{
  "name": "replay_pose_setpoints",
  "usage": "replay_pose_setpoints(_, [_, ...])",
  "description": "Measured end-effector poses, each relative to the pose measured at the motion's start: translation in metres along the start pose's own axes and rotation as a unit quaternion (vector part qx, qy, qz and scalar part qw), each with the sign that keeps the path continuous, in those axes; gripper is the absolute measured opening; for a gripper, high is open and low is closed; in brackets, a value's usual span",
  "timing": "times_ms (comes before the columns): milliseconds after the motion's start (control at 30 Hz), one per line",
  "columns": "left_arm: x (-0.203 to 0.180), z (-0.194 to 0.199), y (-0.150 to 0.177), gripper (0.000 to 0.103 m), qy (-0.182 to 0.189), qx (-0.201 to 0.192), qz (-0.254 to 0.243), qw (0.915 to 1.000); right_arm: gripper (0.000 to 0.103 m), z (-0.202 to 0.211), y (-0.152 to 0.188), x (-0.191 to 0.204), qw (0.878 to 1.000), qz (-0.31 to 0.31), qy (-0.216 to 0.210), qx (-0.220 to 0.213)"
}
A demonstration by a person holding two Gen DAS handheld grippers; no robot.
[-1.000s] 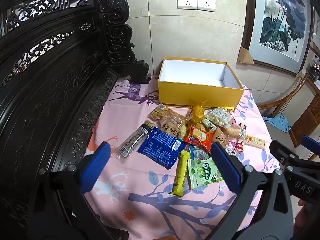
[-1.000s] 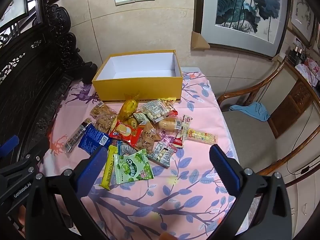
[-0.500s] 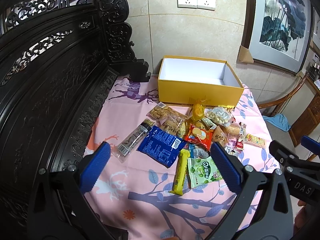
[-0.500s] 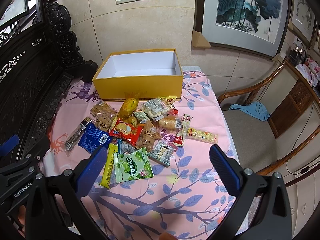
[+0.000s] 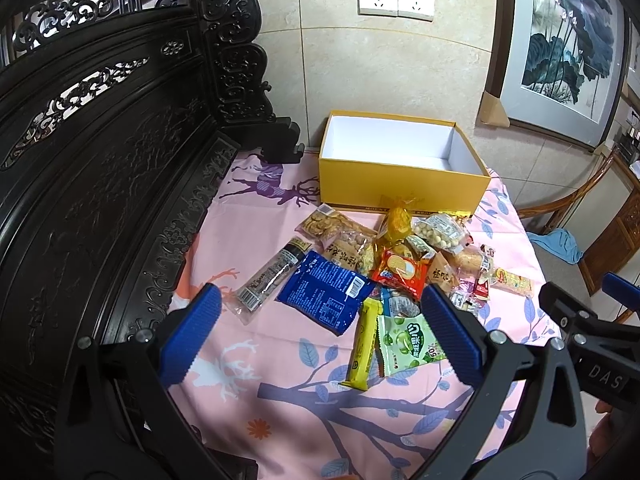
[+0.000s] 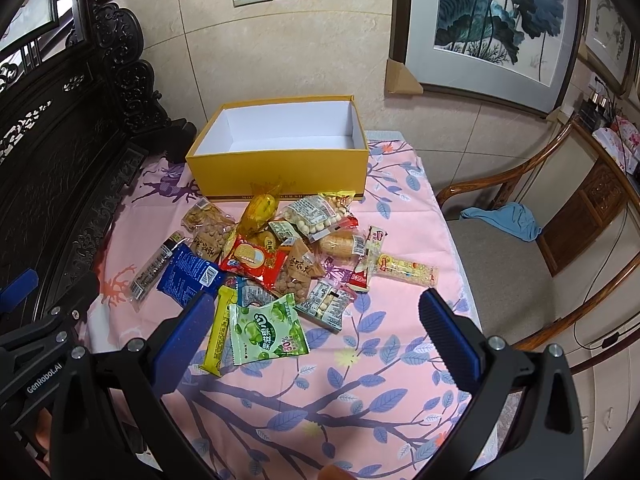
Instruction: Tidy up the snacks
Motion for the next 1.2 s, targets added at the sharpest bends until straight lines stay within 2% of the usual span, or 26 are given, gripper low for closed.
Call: replay_pose_setpoints(1200, [0.0050, 0.0047, 0.0022, 0.101, 0.001, 0.001, 0.001, 1.0000, 0.102, 0.0006, 0.0023, -0.0016, 1.000, 0.001, 0.002, 0.001])
Point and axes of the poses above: each gripper's, at about its wrist camera, not at the fingertips, and z roughly against the way its jaws point, x to its left, y to its underside, the point moved 10 cm from there along -z, roughly the way its jaws point, and after that the axes turned 3 degrees about -x, right-handed, at the moved point
